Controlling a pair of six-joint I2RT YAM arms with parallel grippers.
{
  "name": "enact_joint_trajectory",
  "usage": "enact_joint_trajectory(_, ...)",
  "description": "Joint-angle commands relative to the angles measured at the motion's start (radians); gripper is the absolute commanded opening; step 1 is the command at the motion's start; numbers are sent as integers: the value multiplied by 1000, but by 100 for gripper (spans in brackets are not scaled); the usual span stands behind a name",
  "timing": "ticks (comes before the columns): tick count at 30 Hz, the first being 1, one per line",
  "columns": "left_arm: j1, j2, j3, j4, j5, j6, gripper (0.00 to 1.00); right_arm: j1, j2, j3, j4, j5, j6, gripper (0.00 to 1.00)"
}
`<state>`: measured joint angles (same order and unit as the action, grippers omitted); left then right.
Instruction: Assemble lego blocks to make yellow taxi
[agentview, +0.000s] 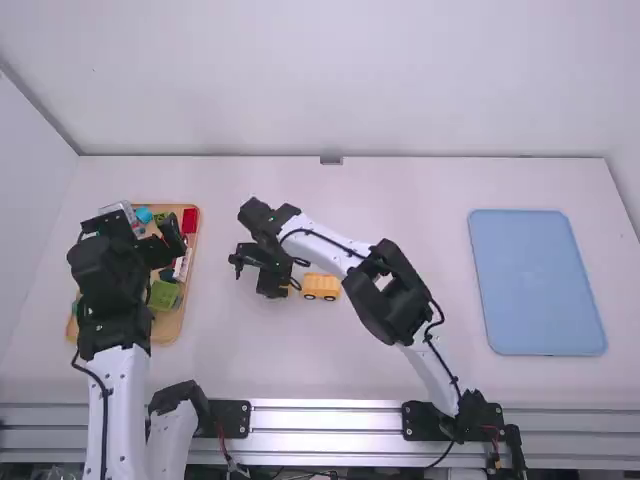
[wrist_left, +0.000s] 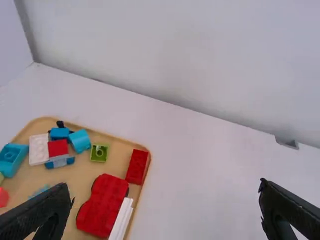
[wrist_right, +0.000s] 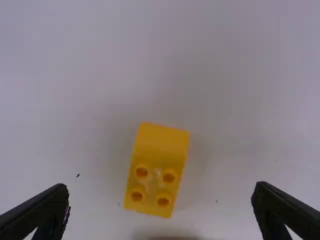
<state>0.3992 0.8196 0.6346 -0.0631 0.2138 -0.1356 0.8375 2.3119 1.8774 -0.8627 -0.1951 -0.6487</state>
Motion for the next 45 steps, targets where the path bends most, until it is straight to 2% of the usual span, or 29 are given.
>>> enact_joint_trajectory(1, 0, 48, 25, 1, 15, -2, 99, -48, -118, 27, 16, -97, 19, 89)
enact_joint_trajectory(2, 0, 81, 42, 0, 37, 19, 99, -68, -162, 14, 40, -87, 24, 89)
enact_joint_trajectory(3, 1, 98, 52, 0, 64, 37, 99, -79, -187, 2, 52, -77, 28, 98)
enact_joint_trajectory(8, 0, 234, 134, -24, 308, 185, 99, -132, -357, -146, 218, 42, 135, 98)
enact_joint_trajectory(9, 0, 277, 163, -48, 388, 287, 99, -148, -405, -208, 270, 40, 148, 98)
enact_joint_trajectory(13, -1, 375, 223, -150, 614, 606, 99, -209, -553, -412, 419, 2, 175, 98)
enact_joint_trajectory(14, 2, 426, 253, -219, 705, 755, 99, -247, -626, -522, 499, -27, 182, 98)
enact_joint_trajectory(15, 2, 431, 256, -224, 712, 769, 99, -255, -639, -545, 517, -38, 182, 98)
enact_joint_trajectory(18, -8, 526, 291, -321, 826, 1030, 99, -335, -757, -737, 666, -161, 182, 98)
enact_joint_trajectory(19, -9, 535, 293, -327, 833, 1055, 99, -338, -761, -745, 672, -167, 182, 98)
enact_joint_trajectory(22, -35, 628, 299, -340, 875, 1179, 99, -415, -833, -878, 776, -291, 182, 98)
enact_joint_trajectory(27, -77, 770, 299, -291, 869, 1210, 99, -492, -840, -962, 856, -423, 182, 98)
enact_joint_trajectory(33, -137, 926, 299, -384, 890, 1547, 99, -542, -839, -995, 872, -489, 182, 98)
enact_joint_trajectory(38, -182, 1009, 295, -541, 867, 1917, 99, -549, -840, -995, 855, -489, 182, 98)
enact_joint_trajectory(41, -217, 1058, 292, -556, 858, 2018, 99, -548, -829, -995, 863, -489, 181, 98)
enact_joint_trajectory(45, -277, 1124, 296, -500, 796, 1990, 100, -533, -799, -995, 887, -489, 175, 98)
